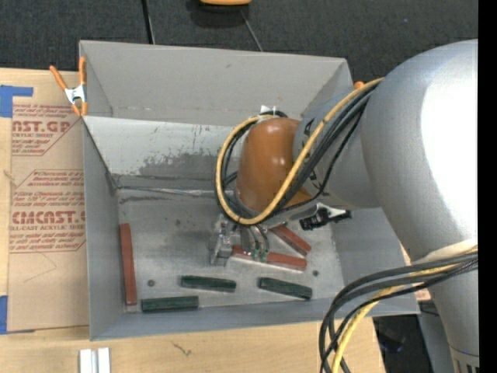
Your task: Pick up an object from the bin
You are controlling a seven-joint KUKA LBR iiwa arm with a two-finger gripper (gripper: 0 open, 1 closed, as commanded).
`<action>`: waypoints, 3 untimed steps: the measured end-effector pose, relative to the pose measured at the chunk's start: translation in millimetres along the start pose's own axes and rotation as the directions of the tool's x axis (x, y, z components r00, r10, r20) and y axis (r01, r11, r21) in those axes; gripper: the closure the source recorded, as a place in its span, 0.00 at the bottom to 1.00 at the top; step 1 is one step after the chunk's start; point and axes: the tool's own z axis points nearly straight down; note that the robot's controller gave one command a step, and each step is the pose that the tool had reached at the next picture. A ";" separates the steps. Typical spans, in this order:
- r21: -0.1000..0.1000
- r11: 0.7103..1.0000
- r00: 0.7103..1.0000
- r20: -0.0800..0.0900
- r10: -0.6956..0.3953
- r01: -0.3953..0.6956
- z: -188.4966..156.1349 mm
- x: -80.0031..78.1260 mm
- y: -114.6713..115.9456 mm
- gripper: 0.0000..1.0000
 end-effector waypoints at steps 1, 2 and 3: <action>0.000 1.000 1.000 0.000 0.000 0.000 0.0 0.0 0.0 1.00; 0.002 1.000 1.000 -0.004 0.029 -0.029 -54.1 -8.3 13.9 1.00; 0.001 1.000 1.000 -0.002 0.005 -0.005 -113.8 -13.0 3.9 1.00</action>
Offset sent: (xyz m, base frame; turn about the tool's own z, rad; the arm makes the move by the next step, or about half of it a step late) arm 0.0169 0.0207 0.0885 0.0443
